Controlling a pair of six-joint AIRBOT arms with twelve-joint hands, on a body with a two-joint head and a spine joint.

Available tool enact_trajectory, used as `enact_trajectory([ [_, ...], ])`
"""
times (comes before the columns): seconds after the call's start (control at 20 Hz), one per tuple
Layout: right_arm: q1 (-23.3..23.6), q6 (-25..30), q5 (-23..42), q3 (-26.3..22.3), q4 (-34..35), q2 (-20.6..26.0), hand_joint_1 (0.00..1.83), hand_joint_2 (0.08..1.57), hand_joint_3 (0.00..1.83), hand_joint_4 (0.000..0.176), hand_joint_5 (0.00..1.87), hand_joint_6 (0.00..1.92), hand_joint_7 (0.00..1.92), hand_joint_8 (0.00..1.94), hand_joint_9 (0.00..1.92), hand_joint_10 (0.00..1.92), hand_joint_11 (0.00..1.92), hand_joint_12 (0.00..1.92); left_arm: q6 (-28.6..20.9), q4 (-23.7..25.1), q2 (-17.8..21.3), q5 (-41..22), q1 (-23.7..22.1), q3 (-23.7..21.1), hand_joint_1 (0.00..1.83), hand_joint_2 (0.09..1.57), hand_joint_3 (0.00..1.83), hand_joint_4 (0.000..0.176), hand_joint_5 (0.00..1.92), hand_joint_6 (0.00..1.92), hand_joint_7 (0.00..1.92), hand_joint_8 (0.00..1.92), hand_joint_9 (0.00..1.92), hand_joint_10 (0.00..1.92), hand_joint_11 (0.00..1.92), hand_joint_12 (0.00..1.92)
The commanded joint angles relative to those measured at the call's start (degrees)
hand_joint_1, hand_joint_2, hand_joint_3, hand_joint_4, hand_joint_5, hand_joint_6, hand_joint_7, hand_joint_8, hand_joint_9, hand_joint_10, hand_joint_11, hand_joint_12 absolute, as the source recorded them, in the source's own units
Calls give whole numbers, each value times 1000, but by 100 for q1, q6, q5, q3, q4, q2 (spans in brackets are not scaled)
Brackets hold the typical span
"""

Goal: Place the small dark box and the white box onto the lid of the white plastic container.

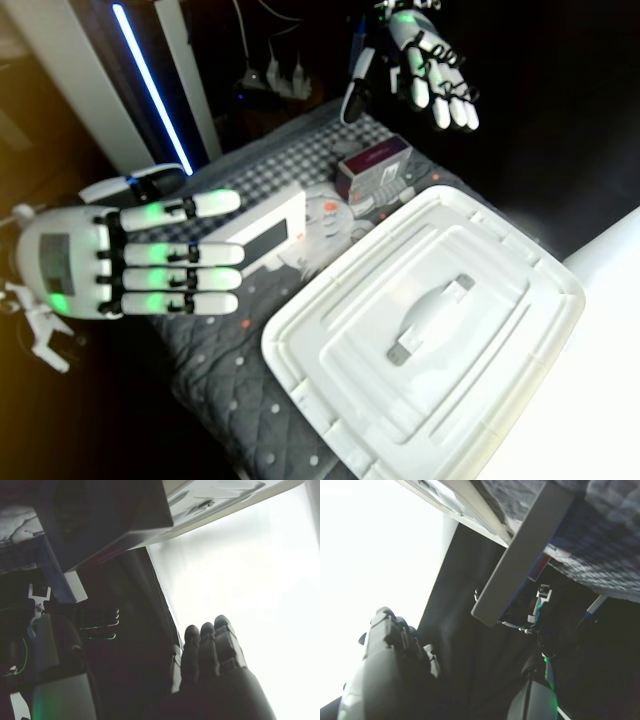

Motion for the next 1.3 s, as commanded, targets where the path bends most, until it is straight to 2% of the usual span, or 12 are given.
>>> enact_trajectory([
  [0.0,68,29,689,43,136,29,779,520,80,76,0,0,27,0,0,0,0,0,-12,-4,-5,-703,-56,21,871,666,68,2,0,0,0,0,20,4,0,386],
  [0.15,78,29,653,46,130,7,745,589,54,83,18,0,25,0,0,0,0,0,-12,19,-28,-585,-58,33,859,669,24,7,0,0,0,0,24,1,0,444],
  [0.2,95,29,593,53,115,-7,762,610,51,70,25,2,32,2,0,0,2,1,-13,29,-46,-527,-57,45,831,670,22,20,5,2,23,9,43,8,0,443],
  [0.3,173,29,368,127,43,-102,792,604,38,91,26,1,34,2,0,0,1,0,-23,50,-73,-386,-58,71,815,660,10,31,52,9,75,10,71,10,0,434],
  [0.45,299,29,165,167,-131,-174,760,629,14,64,52,1,72,6,0,0,8,3,-31,67,-128,-184,-54,102,866,658,6,12,48,0,53,0,77,2,0,466],
  [0.5,323,29,132,167,-163,-184,766,639,16,75,53,1,74,5,0,0,1,0,-30,71,-144,-110,-54,108,858,656,4,10,48,0,43,1,76,1,0,502],
  [0.65,362,29,-17,199,-225,-202,709,661,19,57,68,5,92,9,24,9,11,5,-30,97,-203,98,-52,152,893,634,0,37,65,2,70,4,75,3,0,409],
  [0.75,377,29,-105,237,-252,-219,708,661,14,51,58,0,79,1,18,4,6,4,-33,107,-268,248,-56,212,898,644,1,0,42,3,64,3,81,2,0,390],
  [0.8,396,30,-152,246,-280,-221,731,674,17,51,67,4,84,3,27,7,18,9,-34,108,-288,317,-56,235,857,662,8,0,28,3,22,5,21,9,0,81],
  [0.85,443,30,-205,251,-313,-222,739,683,18,42,78,7,96,7,41,12,39,19,-34,109,-305,362,-57,257,830,664,8,0,29,4,15,5,3,1,0,15],
  [1.1,832,30,-721,378,-681,-394,779,678,0,43,149,2,156,2,101,2,0,270,-82,111,-350,620,-57,351,810,657,4,0,46,9,41,10,0,0,0,0],
  [1.25,832,31,-876,421,-700,-438,797,643,0,39,172,2,141,2,58,1,0,185,-83,113,-387,770,-66,400,800,658,3,12,66,13,17,5,0,0,0,0],
])
